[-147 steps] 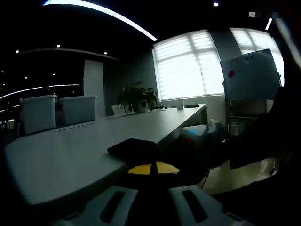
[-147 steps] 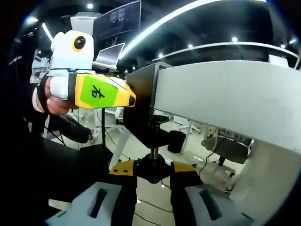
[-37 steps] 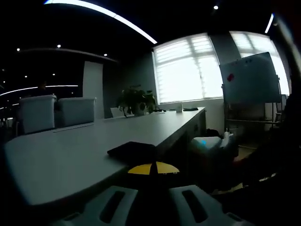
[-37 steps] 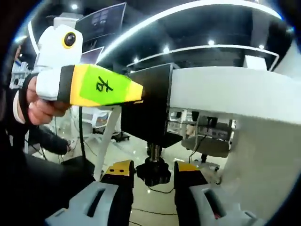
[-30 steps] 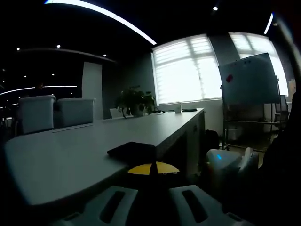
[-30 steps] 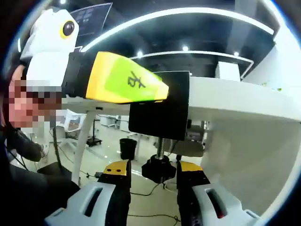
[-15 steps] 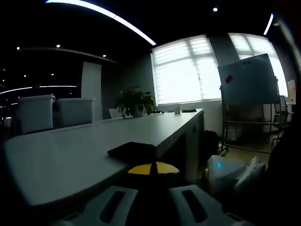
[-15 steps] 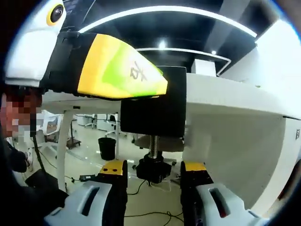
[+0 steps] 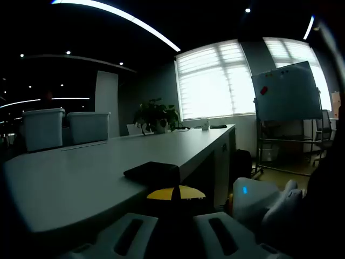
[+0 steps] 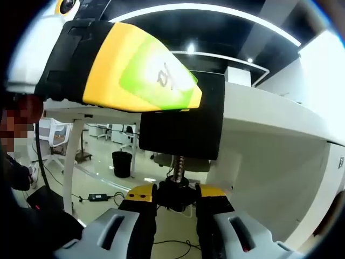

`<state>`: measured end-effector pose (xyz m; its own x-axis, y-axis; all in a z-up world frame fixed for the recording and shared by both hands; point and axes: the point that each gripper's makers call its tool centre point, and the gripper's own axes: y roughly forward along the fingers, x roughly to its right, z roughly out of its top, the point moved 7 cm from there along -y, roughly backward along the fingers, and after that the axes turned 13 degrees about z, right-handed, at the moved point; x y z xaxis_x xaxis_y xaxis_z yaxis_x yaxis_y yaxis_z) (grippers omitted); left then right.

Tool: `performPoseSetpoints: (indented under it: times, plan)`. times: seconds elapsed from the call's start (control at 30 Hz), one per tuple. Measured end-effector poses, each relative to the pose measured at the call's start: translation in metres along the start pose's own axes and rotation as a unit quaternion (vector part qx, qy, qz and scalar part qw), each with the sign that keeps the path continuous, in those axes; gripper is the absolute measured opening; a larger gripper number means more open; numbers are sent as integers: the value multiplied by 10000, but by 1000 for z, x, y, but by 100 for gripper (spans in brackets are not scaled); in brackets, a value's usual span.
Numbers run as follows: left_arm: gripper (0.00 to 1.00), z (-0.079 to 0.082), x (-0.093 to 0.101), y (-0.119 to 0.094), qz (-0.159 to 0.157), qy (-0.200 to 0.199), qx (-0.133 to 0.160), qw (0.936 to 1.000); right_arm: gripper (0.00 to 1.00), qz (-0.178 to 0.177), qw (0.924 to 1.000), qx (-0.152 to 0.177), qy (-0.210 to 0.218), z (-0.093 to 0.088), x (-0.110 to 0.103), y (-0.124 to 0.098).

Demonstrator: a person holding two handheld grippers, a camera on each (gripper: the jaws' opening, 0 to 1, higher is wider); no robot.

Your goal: Clamp the fixed fixture on the desktop, loosen the retaining clip, secure it to the edge of the desk, and tighten the retaining clip.

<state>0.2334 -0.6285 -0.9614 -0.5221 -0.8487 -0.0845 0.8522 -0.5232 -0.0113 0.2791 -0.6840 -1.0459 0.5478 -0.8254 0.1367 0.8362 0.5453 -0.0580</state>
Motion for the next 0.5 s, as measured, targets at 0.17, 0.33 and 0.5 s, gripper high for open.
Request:
performPoseSetpoints:
  times: [0.17, 0.33, 0.5]
  plan:
    - [1, 0, 0, 0, 15, 52, -33, 10000, 25, 574, 9983, 1, -30, 0, 3, 1]
    - [1, 0, -1, 0, -4, 9, -30, 10000, 25, 1595, 9870, -24, -216, 1, 12, 3]
    - [1, 0, -2, 0, -41, -23, -20, 10000, 25, 2800, 9586, 63, -519, 1, 21, 6]
